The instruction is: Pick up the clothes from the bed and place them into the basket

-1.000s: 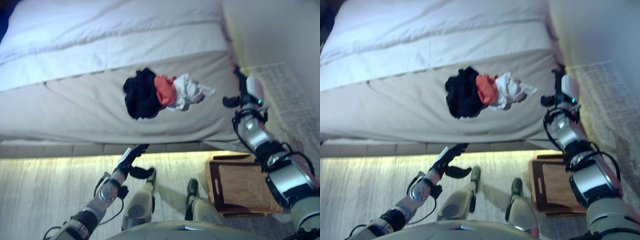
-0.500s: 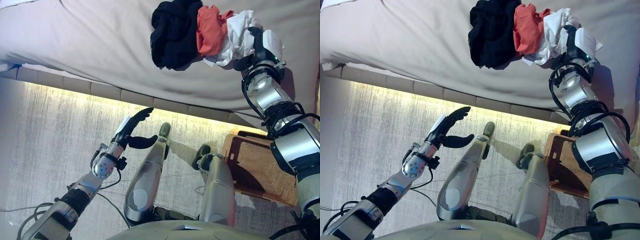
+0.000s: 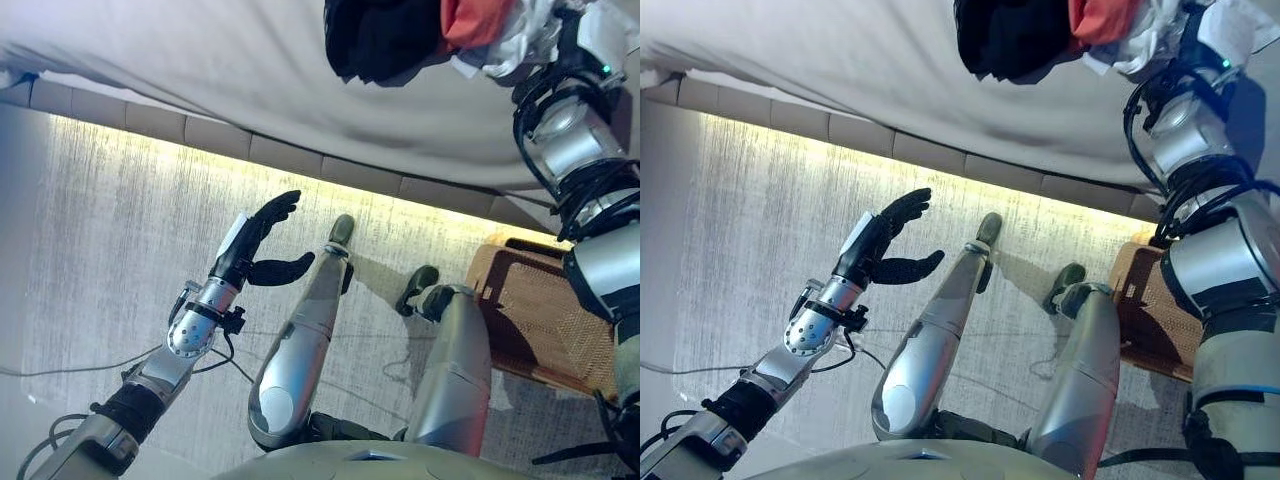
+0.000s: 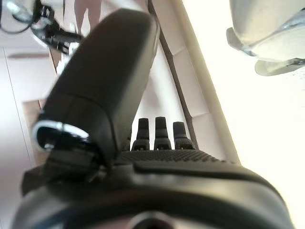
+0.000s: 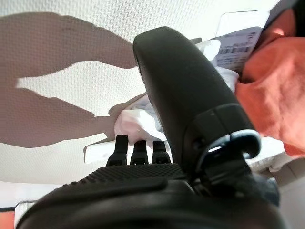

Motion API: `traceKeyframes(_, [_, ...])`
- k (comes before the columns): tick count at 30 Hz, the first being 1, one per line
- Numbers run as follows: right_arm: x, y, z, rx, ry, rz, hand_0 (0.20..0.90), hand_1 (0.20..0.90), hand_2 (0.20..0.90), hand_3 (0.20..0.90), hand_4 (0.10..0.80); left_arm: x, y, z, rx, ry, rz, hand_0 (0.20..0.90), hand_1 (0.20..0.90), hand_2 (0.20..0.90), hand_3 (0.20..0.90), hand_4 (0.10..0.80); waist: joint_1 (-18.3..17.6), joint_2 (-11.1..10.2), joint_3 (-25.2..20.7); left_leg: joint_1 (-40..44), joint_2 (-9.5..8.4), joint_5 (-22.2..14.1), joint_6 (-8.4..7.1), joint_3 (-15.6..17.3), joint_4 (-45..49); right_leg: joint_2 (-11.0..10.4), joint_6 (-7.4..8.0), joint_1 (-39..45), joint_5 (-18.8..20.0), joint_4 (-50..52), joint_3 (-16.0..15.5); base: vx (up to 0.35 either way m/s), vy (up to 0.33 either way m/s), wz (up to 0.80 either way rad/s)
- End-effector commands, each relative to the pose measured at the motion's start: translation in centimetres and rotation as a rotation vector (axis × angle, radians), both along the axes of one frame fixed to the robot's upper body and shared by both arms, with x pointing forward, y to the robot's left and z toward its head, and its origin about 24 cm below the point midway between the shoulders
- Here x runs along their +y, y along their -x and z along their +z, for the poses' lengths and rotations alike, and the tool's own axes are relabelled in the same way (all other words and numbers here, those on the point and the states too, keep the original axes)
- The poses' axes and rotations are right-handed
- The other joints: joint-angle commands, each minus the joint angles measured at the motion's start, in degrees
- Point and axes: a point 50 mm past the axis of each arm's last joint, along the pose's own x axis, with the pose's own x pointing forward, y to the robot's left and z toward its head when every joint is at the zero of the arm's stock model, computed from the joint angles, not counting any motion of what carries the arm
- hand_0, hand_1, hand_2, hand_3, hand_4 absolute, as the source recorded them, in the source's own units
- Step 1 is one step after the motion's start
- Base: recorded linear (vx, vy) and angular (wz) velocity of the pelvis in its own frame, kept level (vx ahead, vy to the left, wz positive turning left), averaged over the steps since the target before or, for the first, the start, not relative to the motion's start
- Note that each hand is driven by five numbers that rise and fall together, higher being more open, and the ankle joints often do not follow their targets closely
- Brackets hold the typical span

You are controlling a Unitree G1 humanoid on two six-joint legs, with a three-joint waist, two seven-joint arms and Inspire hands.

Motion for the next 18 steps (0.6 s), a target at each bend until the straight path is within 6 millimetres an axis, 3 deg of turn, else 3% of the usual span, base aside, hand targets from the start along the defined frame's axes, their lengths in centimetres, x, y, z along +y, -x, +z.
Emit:
traceKeyframes(1, [-1.9,2.0,6.1,-0.118,0.075,-0.066,0.86,0.86,0.86,0.853,0.753,-0.5,1.0,4.2,-0.257,0.036,-0.071,0.9,0.9,0.9,0.9,0.8,1.5,4.1,-2.4,-1.8,-2.38,-8.7,6.29,5.5,9.5,3.1,-1.37,0.4,0.8,1.5,-3.8,-0.007,0.006,0.06])
traceKeyframes(2, [-1.8,2.1,7.0,-0.131,0.077,-0.054,0.679,0.679,0.679,0.642,0.542,-0.4,1.1,4.3,-0.257,0.042,-0.07,0.9,0.9,0.9,0.9,0.8,1.7,4.4,-2.4,-2.5,-2.43,-8.5,6.35,5.6,9.7,3.2,-1.38,-0.2,0.8,1.9,-3.8,-0.017,0.018,0.07])
traceKeyframes(3, [-1.7,2.2,7.3,-0.141,0.08,-0.049,0.559,0.559,0.559,0.502,0.402,-0.3,1.1,4.3,-0.256,0.05,-0.066,0.9,0.9,0.9,0.9,0.8,1.7,4.5,-2.4,-2.8,-2.43,-8.5,6.33,5.7,9.8,3.1,-1.35,-0.5,0.8,2.1,-3.8,-0.025,0.024,0.03])
traceKeyframes(4, [-1.7,2.3,7.7,-0.158,0.081,-0.041,0.3,0.3,0.3,0.2,0.1,-0.2,1.2,4.3,-0.253,0.055,-0.062,0.9,0.9,0.9,0.9,0.8,1.8,4.6,-2.4,-3.1,-2.41,-8.5,6.35,5.8,10.0,3.0,-1.33,-0.9,0.8,2.2,-3.9,0.0,0.0,0.0])
traceKeyframes(10, [-1.8,2.7,8.5,-0.22,0.036,-0.025,0.3,0.3,0.3,0.2,0.1,0.4,1.7,4.5,-0.265,0.06,-0.051,0.9,0.9,0.9,0.9,0.8,1.7,4.5,-2.4,-2.6,-1.82,-8.7,6.2,6.5,10.1,3.0,-1.03,-0.3,1.0,2.0,-4.3,-0.01,0.001,0.04])
traceKeyframes(18, [-2.6,2.9,8.0,-0.225,-0.004,-0.016,0.3,0.3,0.3,0.2,0.1,0.8,2.2,4.4,-0.264,0.056,-0.053,0.9,0.9,0.9,0.9,0.8,1.3,3.1,-2.4,3.8,-0.83,-9.5,5.48,6.3,8.4,3.9,-0.59,6.1,1.3,-1.1,-4.2,0.011,0.003,-0.06])
